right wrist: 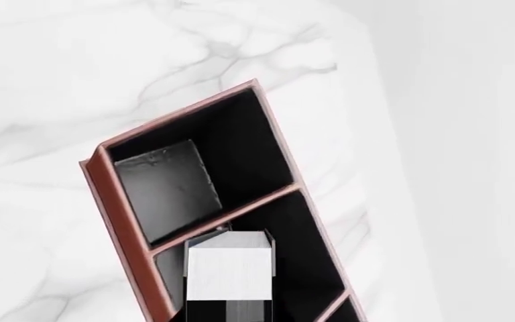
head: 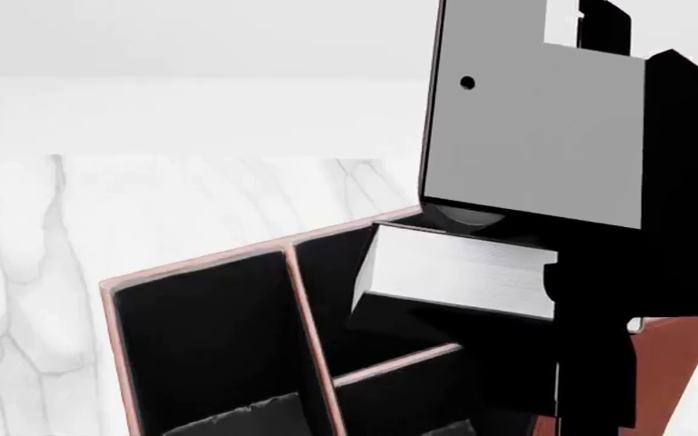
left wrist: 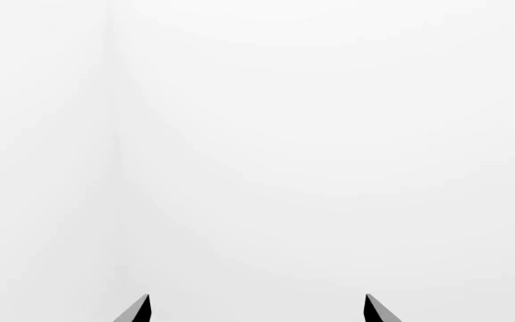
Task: Pick up the book and place it in the front compartment of the caddy.
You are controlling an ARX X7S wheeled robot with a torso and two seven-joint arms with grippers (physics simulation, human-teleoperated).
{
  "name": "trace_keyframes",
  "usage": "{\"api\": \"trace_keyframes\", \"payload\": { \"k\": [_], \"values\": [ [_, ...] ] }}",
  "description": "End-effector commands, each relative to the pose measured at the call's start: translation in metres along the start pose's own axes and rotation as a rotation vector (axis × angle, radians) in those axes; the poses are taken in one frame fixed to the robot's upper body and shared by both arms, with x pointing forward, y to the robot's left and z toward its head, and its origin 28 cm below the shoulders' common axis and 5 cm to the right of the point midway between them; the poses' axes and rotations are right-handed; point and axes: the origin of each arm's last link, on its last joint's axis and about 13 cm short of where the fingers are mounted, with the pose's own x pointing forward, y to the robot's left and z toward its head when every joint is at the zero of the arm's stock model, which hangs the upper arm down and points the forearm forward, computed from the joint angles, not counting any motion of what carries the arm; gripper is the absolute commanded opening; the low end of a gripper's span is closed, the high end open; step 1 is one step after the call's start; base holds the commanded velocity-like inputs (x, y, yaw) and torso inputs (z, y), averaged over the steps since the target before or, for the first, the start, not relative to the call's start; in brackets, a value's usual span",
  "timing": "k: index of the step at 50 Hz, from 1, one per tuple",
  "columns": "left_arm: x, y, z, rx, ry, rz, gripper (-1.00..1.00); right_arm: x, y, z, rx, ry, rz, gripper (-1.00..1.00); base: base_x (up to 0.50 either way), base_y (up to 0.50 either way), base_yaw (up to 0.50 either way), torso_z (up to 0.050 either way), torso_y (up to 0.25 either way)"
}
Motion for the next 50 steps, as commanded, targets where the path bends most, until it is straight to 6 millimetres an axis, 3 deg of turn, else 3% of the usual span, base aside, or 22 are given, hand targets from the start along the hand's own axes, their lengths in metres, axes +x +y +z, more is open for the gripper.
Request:
{"api": "trace_keyframes", "payload": {
  "k": [1, 24, 33, 34, 38, 39, 50],
  "values": [
    [0.0, 0.001, 0.001, -0.018, 0.003, -0.009, 1.0, -0.008, -0.005, 0.008, -0.032, -0.053, -0.084, -1.0, 0.0, 0.0, 0.0, 0.0, 0.0],
    [0.0, 0.001, 0.001, -0.017, 0.002, -0.009, 1.0, -0.007, -0.004, 0.007, -0.034, -0.046, -0.103, -1.0, 0.0, 0.0, 0.0, 0.0, 0.001],
    [0.0, 0.002, 0.0, -0.013, 0.003, -0.004, 1.0, -0.004, -0.024, 0.013, -0.079, -0.006, -0.021, -1.0, 0.0, 0.0, 0.0, 0.0, 0.001],
    [0.0, 0.002, 0.001, -0.012, 0.002, -0.002, 1.0, -0.004, -0.033, 0.016, -0.145, 0.038, -0.008, -1.0, 0.0, 0.0, 0.0, 0.0, 0.0],
    [0.0, 0.002, 0.001, -0.012, 0.002, -0.002, 1.0, -0.004, -0.034, 0.016, -0.145, 0.038, -0.008, -1.0, 0.0, 0.0, 0.0, 0.0, 0.0],
    [0.0, 0.002, 0.0, -0.012, 0.003, -0.004, 1.0, -0.004, -0.048, 0.023, -0.222, 0.085, 0.035, -1.0, 0.0, 0.0, 0.0, 0.0, 0.0],
    [0.0, 0.004, 0.002, -0.011, 0.0, 0.001, 1.0, -0.004, -0.064, 0.028, -0.351, 0.105, 0.003, -1.0, 0.0, 0.0, 0.0, 0.001, 0.001]
  ]
}}
